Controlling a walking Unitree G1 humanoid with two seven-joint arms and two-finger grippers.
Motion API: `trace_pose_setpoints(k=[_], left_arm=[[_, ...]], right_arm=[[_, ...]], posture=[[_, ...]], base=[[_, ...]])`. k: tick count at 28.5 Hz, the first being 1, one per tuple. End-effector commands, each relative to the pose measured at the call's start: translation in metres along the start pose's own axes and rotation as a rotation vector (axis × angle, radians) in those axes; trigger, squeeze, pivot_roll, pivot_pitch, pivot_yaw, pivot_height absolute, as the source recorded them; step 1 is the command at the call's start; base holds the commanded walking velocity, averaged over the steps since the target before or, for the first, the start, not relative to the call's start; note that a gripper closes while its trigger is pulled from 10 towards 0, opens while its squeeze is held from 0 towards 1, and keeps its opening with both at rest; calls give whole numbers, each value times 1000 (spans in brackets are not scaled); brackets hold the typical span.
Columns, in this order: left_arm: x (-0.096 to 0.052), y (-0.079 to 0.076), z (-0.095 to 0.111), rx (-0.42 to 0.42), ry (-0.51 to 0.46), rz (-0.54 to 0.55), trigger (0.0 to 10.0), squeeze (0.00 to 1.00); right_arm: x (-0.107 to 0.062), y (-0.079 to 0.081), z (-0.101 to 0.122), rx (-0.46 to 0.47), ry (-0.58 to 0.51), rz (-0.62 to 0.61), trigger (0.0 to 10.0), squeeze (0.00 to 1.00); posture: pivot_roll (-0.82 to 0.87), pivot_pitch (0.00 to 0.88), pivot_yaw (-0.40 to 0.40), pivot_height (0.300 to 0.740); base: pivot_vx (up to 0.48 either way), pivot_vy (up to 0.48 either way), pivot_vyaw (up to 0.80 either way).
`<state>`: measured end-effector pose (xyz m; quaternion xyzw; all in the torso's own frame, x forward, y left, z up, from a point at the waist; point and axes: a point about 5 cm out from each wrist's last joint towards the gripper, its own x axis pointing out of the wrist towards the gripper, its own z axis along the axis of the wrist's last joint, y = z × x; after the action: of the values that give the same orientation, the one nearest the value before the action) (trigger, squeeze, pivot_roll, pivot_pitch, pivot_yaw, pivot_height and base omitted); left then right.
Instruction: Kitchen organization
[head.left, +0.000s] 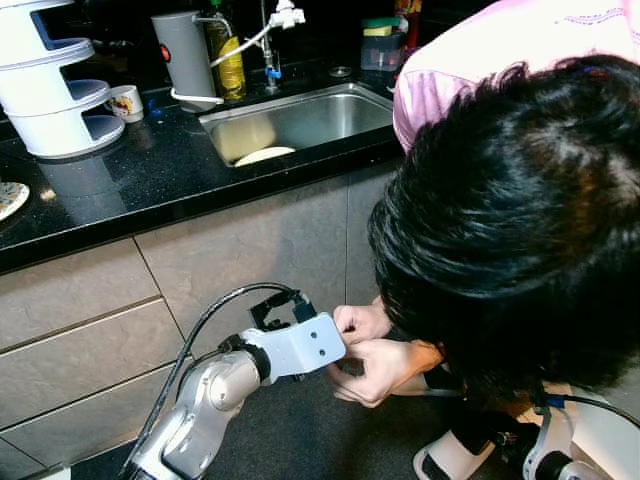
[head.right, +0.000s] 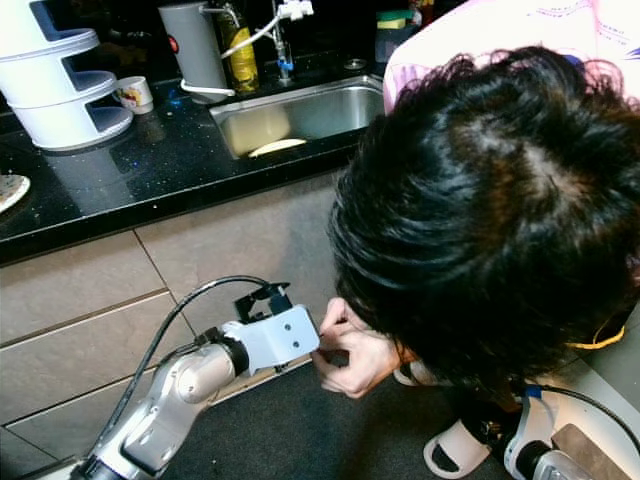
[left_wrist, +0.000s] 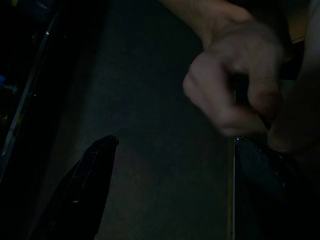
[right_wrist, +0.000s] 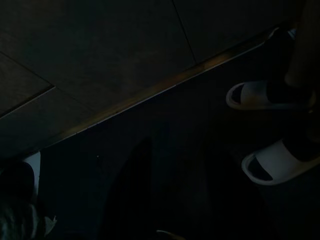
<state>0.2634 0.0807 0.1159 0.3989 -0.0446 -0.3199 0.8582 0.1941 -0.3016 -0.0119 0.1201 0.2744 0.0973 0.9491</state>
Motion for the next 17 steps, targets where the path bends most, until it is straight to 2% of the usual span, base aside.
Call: trace_pose_setpoints(k=[1, 17], left_arm=[[-2, 2, -3, 12, 15, -6, 10000, 0], [-2, 3, -4, 12, 16, -6, 10000, 0]], right_arm=[[2, 3, 0, 0, 3, 10, 10000, 0], [3, 4, 1, -1, 1, 14, 10000, 0]], posture=[[-60, 0, 38, 740], [-60, 0, 35, 740]], base=[[0, 0, 0], [0, 0, 0]])
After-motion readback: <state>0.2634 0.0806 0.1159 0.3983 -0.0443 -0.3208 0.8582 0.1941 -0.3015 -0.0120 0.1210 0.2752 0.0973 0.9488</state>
